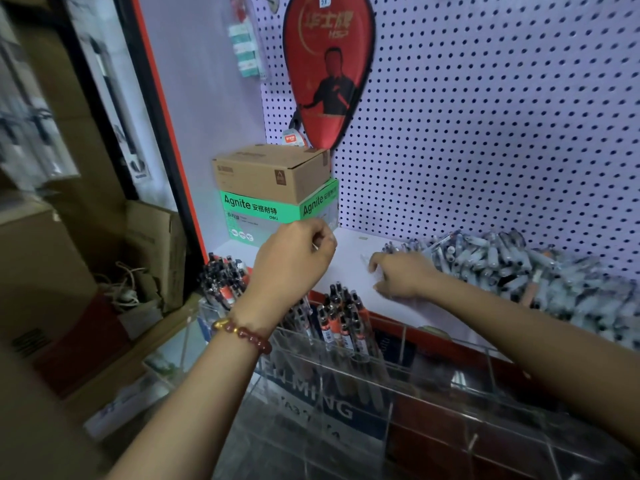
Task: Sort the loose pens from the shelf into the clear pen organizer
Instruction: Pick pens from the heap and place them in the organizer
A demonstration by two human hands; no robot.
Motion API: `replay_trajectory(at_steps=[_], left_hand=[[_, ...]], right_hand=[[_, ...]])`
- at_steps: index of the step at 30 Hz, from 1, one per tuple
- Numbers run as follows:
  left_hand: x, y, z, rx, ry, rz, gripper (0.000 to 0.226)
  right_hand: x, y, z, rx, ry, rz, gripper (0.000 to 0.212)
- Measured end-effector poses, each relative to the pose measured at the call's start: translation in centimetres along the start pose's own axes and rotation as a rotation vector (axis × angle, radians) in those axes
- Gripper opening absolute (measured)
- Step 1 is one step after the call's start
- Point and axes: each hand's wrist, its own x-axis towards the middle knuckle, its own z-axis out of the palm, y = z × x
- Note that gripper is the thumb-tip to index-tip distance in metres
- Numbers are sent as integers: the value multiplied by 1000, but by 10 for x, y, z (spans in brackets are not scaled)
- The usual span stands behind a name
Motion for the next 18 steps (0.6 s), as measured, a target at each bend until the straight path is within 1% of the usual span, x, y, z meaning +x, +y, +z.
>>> replay_trajectory(at_steps=[2,3,5,6,7,9,11,13,14,18], left_hand=[[1,1,2,16,7,-23,16],[1,1,2,7,12,-31,16],[2,2,1,-40,13,-44,14],[3,2,1,-81,-1,-45,13],[3,3,2,-137,-23,-45,12],[2,4,4,-256,-59,-45,14],[1,5,7,-310,-79,-53,17],[0,4,9,-274,-114,-48,16],[-1,4,10,-239,-125,-37,18],[-3,5,12,-203,-89,2,27]], right_hand=[[-2,-2,-1,87,-50,19,38],[-2,-3,0,161,-53,37,32],[1,-3,-3,394,-4,89,15],[3,1,-10,520,21,116,20],[4,5,-18,628,4,138,26],[3,10,-39,825,-145,164,25],[-2,9,-60,1054,-270,162,19],[-9,4,-78,1236,-284,94,13],[-14,1,-85,1280,-291,26,13],[-28,-15,-96,1257,-353,-249,17]])
